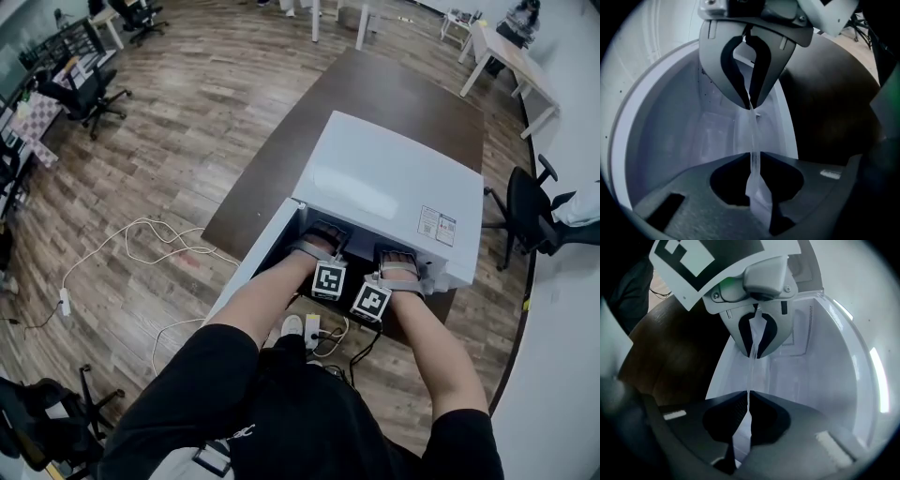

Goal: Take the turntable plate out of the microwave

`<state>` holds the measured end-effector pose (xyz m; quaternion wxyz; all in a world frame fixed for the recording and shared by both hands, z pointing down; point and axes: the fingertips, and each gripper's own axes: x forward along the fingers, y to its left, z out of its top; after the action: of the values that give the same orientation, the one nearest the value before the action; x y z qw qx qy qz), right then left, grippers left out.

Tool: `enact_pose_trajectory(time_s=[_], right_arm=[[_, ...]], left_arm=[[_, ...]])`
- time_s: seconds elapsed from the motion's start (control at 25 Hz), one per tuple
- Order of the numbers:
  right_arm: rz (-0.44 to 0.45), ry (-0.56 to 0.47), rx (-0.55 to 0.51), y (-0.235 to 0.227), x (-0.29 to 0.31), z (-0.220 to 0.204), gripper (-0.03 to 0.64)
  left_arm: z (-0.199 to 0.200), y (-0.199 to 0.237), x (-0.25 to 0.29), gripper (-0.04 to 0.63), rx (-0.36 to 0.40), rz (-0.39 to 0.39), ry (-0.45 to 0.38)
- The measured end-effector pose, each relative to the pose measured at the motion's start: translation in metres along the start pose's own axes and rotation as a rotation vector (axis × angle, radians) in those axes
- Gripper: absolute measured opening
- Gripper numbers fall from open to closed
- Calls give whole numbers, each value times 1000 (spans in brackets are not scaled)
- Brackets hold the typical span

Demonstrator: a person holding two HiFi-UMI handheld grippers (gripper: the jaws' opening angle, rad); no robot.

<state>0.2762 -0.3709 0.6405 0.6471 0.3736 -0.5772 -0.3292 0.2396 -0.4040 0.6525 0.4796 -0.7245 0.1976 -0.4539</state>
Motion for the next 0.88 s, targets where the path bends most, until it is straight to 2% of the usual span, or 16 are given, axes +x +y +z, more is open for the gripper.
enact_pose_trajectory(time_s=[0.12, 0.2, 0.36, 0.48, 0.68, 0.88], right_arm=[[-18, -12, 30, -5, -2, 3, 24], [-34, -8, 43, -8, -2, 3, 24], [-56, 9, 53, -12, -3, 2, 25], [-80, 15, 49, -13, -2, 0, 27], [-94, 14, 31, -5, 7, -1, 37], [-87, 26, 34, -9, 24, 2, 55]], left_arm=[[5, 13, -1, 49, -21, 109, -21], [6, 16, -1, 40, -19, 137, -18], [0, 18, -2, 35, 39, 157, 28], [-2, 21, -4, 35, 47, 162, 43], [2, 19, -6, 35, 12, 149, -7], [1, 22, -7, 35, 16, 152, -18]])
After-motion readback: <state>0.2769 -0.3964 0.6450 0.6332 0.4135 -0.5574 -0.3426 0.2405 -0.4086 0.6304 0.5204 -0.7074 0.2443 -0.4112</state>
